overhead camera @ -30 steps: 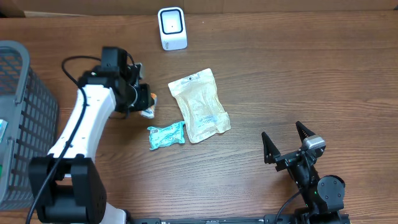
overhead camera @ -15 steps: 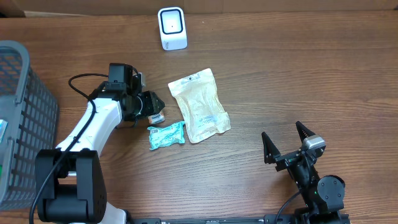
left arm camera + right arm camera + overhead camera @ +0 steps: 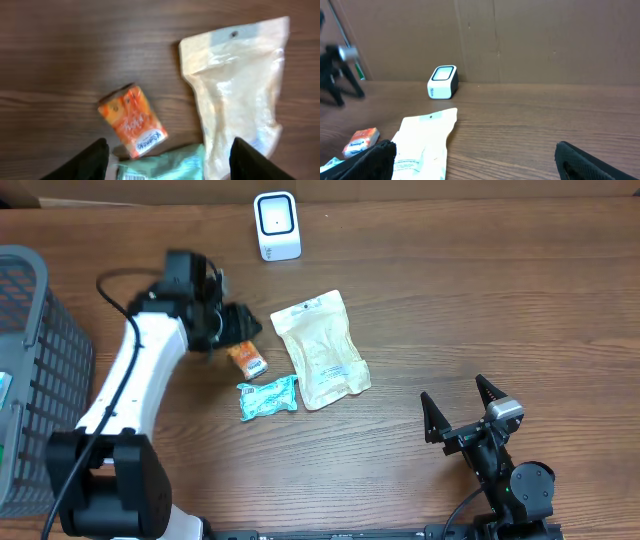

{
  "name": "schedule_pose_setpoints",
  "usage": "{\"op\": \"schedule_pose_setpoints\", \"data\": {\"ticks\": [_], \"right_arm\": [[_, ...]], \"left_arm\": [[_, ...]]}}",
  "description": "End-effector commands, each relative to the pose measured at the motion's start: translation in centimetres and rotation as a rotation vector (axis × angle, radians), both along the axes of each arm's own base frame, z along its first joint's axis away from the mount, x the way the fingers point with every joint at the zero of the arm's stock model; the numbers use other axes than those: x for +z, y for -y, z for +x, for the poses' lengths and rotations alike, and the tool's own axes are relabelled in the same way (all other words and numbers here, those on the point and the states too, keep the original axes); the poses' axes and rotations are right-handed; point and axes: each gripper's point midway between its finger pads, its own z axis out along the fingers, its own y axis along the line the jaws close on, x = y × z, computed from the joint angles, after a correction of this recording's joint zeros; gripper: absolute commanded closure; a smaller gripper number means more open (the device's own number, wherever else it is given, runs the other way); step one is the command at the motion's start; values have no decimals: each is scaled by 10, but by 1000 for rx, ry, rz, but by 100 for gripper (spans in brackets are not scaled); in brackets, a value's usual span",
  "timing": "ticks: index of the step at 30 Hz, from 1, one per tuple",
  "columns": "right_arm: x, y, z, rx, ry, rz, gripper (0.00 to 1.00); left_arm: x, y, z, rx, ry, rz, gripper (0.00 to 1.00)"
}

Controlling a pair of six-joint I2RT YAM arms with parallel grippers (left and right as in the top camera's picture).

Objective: Scan the item barcode
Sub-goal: 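Carry the orange box out and lower it beside the pouch, then move the left gripper back into the grey basket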

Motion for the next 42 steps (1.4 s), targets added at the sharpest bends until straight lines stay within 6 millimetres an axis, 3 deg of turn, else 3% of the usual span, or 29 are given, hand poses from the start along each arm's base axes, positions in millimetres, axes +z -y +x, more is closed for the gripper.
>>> {"op": "schedule_pose_setpoints", "data": {"ticks": [1, 3, 4, 9, 13, 15, 20, 26, 29, 34, 38, 42], "right_arm": [[-2, 1, 0, -2, 1, 3, 0], [-2, 1, 0, -2, 0, 2, 0], [-2, 1, 0, -2, 1, 2, 0], [-2, 1, 0, -2, 0, 2, 0], [-2, 1, 0, -2, 1, 3, 0], [-2, 1, 0, -2, 1, 2, 0], [-2, 1, 0, -2, 1, 2, 0], [-2, 1, 0, -2, 1, 2, 0], [-2, 1, 0, -2, 0, 3, 0], [-2, 1, 0, -2, 1, 2, 0], [-2, 1, 0, -2, 1, 2, 0], [-2, 1, 0, -2, 1, 3, 0]], "left_arm": [[95, -17, 25, -65, 195, 123, 30], [129, -28, 25, -60, 234, 170, 20], [167, -43, 21, -52, 281, 222, 16], [246, -106, -5, 105, 364, 367, 11], [284, -165, -33, 285, 400, 447, 11], [290, -191, -45, 364, 395, 464, 11], [274, -270, -87, 652, 281, 472, 12], [238, -318, -115, 826, 160, 447, 17], [204, -343, -125, 913, 90, 422, 17], [165, -359, -130, 955, 24, 398, 13], [133, -369, -120, 954, 27, 384, 5], [108, -380, -108, 953, 59, 397, 7]]}}
